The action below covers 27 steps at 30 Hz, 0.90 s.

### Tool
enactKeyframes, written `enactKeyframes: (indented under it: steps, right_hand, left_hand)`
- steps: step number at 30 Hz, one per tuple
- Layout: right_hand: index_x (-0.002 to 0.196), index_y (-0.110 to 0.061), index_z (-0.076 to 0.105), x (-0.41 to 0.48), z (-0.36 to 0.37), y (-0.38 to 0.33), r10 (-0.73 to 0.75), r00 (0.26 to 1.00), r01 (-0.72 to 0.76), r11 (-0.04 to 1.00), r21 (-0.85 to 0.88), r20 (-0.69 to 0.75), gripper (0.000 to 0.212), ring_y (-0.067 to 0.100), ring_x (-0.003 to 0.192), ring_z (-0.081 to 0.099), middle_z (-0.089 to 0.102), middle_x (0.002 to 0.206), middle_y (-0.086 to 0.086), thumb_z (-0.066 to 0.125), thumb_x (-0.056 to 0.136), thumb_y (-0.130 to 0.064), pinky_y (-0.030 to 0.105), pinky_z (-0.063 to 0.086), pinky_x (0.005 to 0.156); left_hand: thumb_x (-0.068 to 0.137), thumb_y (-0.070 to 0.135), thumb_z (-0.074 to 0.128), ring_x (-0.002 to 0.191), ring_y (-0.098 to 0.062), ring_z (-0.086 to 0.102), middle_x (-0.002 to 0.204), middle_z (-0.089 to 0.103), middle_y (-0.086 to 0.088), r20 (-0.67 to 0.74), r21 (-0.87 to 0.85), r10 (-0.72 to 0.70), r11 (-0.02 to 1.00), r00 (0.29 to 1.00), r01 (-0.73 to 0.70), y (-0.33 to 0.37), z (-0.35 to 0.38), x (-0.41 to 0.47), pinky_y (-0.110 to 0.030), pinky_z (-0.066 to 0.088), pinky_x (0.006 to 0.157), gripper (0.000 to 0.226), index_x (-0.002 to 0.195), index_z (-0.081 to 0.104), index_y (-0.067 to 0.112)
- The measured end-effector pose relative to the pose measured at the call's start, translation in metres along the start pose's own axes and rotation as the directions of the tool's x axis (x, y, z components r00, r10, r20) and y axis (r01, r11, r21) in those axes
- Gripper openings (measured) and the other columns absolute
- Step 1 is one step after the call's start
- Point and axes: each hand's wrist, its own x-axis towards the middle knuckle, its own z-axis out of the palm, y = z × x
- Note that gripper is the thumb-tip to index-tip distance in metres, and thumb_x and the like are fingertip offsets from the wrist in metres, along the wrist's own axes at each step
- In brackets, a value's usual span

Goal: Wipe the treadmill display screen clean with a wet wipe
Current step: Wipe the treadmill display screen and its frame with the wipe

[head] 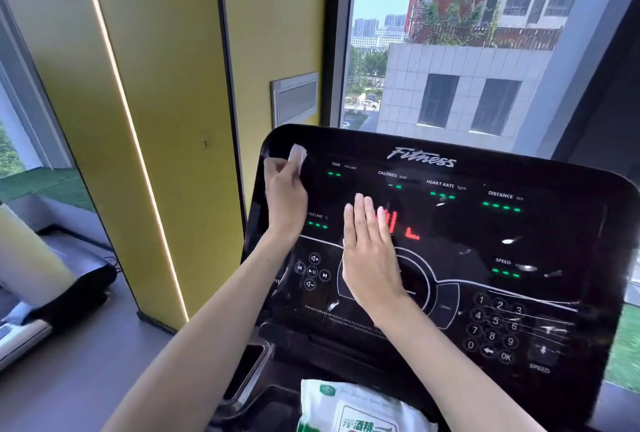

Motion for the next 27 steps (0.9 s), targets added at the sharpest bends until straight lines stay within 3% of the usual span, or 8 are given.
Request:
enactKeyframes:
  steps: [1, 6, 10, 15, 19, 20, 24, 27]
  right_hand:
    - [0.143, 0.008, 0.018, 0.000, -0.001, 0.000, -0.009, 1.000, 0.009, 1.000, -0.003, 0.000, 0.056, 0.041, 0.140, 0.012, 0.013, 0.150, 0.030, 0.016, 0.089, -0.007, 0.051, 0.015, 0.114]
    - [0.144, 0.001, 0.023, 0.000, -0.016, 0.007, -0.072, 0.995, 0.074, 0.997, -0.025, 0.068, 0.063, 0.038, 0.142, 0.011, 0.014, 0.151, 0.028, 0.042, 0.085, -0.015, 0.053, 0.013, 0.114]
    - [0.137, 0.002, 0.040, -0.001, -0.024, 0.014, -0.102, 0.993, 0.098, 0.993, 0.062, 0.056, 0.065, 0.035, 0.140, 0.019, 0.022, 0.149, 0.027, 0.057, 0.074, -0.001, 0.052, 0.013, 0.114]
    - [0.137, 0.005, 0.038, -0.016, -0.039, 0.028, -0.018, 0.997, 0.032, 0.984, 0.176, -0.078, 0.060, 0.030, 0.143, 0.013, 0.021, 0.151, 0.023, 0.037, 0.077, 0.007, 0.047, 0.014, 0.116]
    - [0.139, 0.008, 0.031, -0.027, -0.045, 0.050, 0.112, 0.990, -0.096, 0.980, 0.173, -0.087, 0.069, 0.031, 0.142, 0.015, 0.022, 0.151, 0.023, 0.048, 0.072, 0.011, 0.047, 0.014, 0.115]
    - [0.139, 0.009, 0.031, -0.031, -0.044, 0.054, 0.119, 0.991, -0.108, 0.982, 0.153, -0.068, 0.069, 0.031, 0.142, 0.016, 0.023, 0.150, 0.024, 0.049, 0.072, 0.007, 0.047, 0.013, 0.115]
    - [0.133, 0.012, 0.039, -0.042, -0.042, 0.067, 0.121, 0.992, -0.119, 0.990, 0.074, -0.028, 0.063, 0.033, 0.138, 0.026, 0.033, 0.145, 0.025, 0.015, 0.077, -0.003, 0.049, 0.014, 0.112]
    - [0.136, 0.011, 0.035, -0.052, -0.034, 0.071, 0.075, 0.996, -0.074, 0.997, 0.012, -0.053, 0.062, 0.034, 0.138, 0.025, 0.029, 0.147, 0.025, 0.009, 0.081, 0.006, 0.050, 0.014, 0.112]
  left_hand:
    - [0.090, -0.010, 0.043, 0.089, -0.016, 0.042, 0.099, 0.038, -0.003, 0.002, -0.004, -0.028, 1.000, 1.000, 0.028, 0.008, 0.003, -0.005, -0.021, 0.039, 0.085, 0.040, 0.123, 0.058, 0.008]
    - [0.088, -0.010, 0.049, 0.091, -0.019, 0.046, 0.097, 0.041, -0.004, 0.259, -0.074, 0.377, 0.926, 0.889, -0.371, 0.010, 0.004, -0.020, -0.023, 0.043, 0.085, 0.040, 0.121, 0.061, 0.009]
    - [0.093, -0.004, 0.042, 0.094, -0.018, 0.044, 0.100, 0.037, -0.004, 0.033, -0.041, -0.084, 0.995, 0.996, 0.086, 0.012, 0.003, -0.003, -0.019, 0.037, 0.089, 0.041, 0.129, 0.054, 0.012]
    - [0.080, -0.016, 0.047, 0.091, -0.018, 0.045, 0.097, 0.039, -0.003, 0.316, -0.053, 0.438, 0.894, 0.842, -0.445, 0.018, 0.016, -0.026, -0.014, 0.036, 0.085, 0.051, 0.121, 0.060, 0.011]
    - [0.087, -0.011, 0.042, 0.091, -0.022, 0.045, 0.099, 0.039, -0.005, 0.017, -0.094, -0.090, 0.991, 0.996, 0.092, 0.022, 0.016, -0.019, -0.024, 0.040, 0.085, 0.048, 0.126, 0.056, 0.012]
    - [0.086, -0.012, 0.041, 0.094, -0.024, 0.044, 0.101, 0.038, -0.007, 0.017, -0.081, -0.105, 0.991, 0.994, 0.106, 0.032, 0.020, -0.025, -0.026, 0.040, 0.085, 0.050, 0.128, 0.053, 0.010]
    - [0.079, -0.013, 0.047, 0.092, -0.022, 0.045, 0.098, 0.042, -0.008, 0.275, -0.063, 0.416, 0.908, 0.867, -0.415, 0.047, 0.034, -0.043, -0.026, 0.042, 0.086, 0.054, 0.128, 0.055, 0.009]
    - [0.085, -0.010, 0.047, 0.087, -0.016, 0.044, 0.096, 0.039, -0.003, 0.085, -0.093, 0.131, 0.988, 0.988, -0.123, 0.035, 0.030, -0.025, -0.021, 0.041, 0.083, 0.048, 0.127, 0.057, 0.012]
